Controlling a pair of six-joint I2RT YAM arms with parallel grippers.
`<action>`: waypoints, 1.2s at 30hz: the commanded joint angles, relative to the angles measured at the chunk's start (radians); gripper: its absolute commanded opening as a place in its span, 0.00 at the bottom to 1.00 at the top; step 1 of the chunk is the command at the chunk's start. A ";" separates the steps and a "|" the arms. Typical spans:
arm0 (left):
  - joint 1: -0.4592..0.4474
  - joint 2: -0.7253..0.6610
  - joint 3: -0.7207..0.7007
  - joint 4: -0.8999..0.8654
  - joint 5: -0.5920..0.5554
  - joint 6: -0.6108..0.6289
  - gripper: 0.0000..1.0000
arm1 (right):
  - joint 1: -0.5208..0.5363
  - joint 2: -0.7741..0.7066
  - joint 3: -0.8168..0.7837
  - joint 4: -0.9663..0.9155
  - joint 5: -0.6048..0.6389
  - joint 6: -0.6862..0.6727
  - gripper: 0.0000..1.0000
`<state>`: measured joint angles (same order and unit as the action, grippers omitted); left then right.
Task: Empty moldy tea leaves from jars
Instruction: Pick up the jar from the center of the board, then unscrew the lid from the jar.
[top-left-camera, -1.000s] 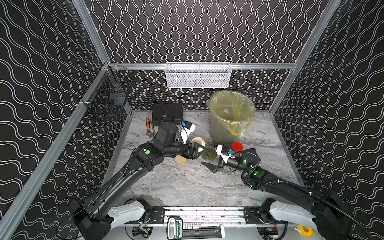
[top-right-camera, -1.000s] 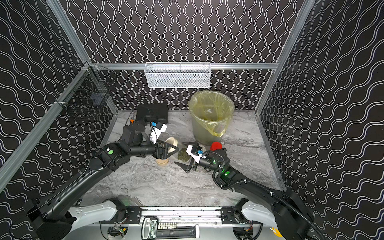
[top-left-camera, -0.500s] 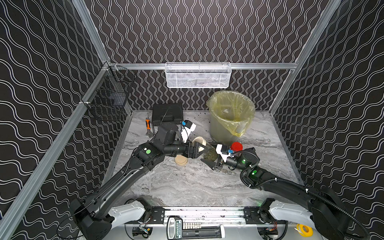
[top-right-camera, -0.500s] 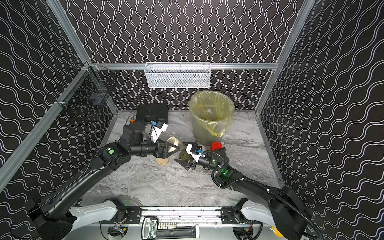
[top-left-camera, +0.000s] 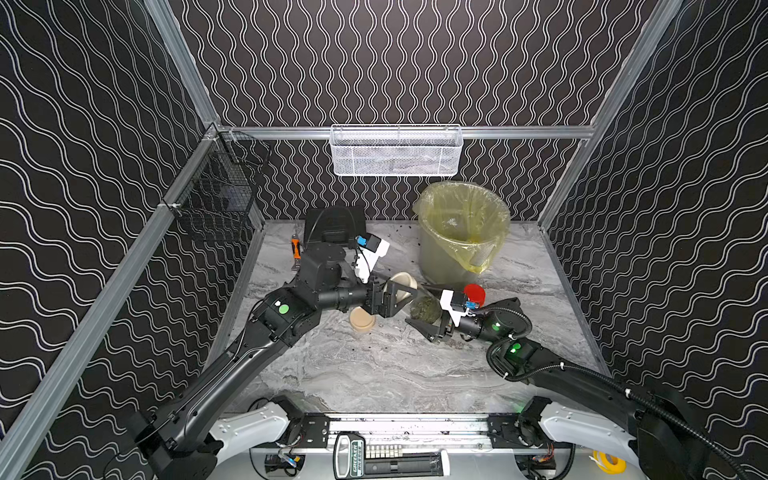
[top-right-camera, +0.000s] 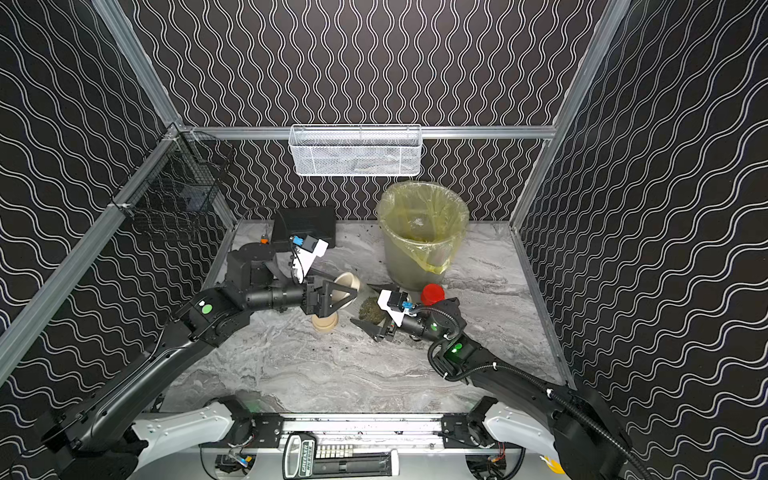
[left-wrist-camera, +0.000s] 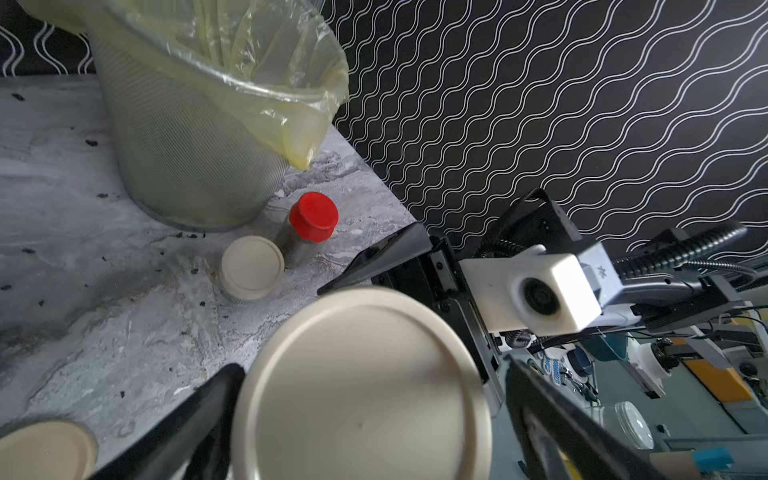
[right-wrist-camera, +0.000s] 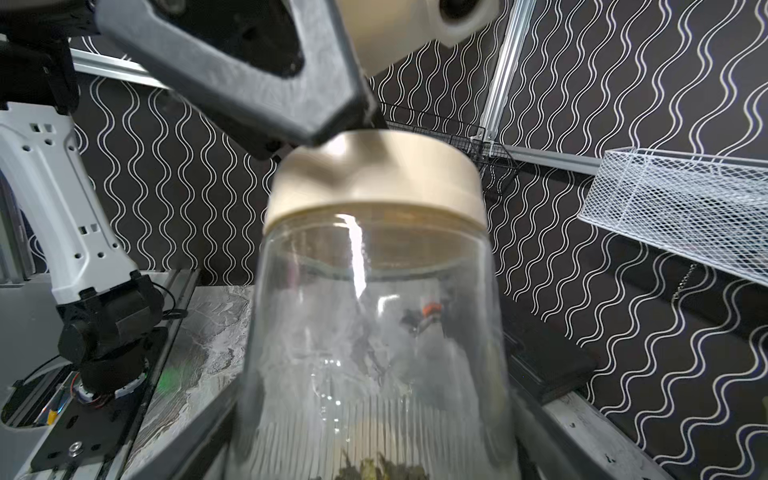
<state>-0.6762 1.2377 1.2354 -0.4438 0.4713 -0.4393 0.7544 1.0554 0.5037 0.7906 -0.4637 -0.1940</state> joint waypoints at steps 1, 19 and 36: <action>0.001 -0.011 0.034 -0.003 -0.048 0.060 0.99 | 0.001 -0.029 -0.008 0.067 0.021 0.008 0.38; 0.001 0.090 0.168 -0.121 0.065 0.251 0.99 | 0.001 -0.095 0.015 -0.034 -0.006 -0.025 0.38; 0.004 0.110 0.105 -0.081 0.122 0.184 0.70 | 0.000 -0.070 0.037 -0.025 -0.017 -0.039 0.37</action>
<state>-0.6731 1.3373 1.3422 -0.5610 0.5869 -0.2150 0.7528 0.9863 0.5190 0.6945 -0.4679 -0.2058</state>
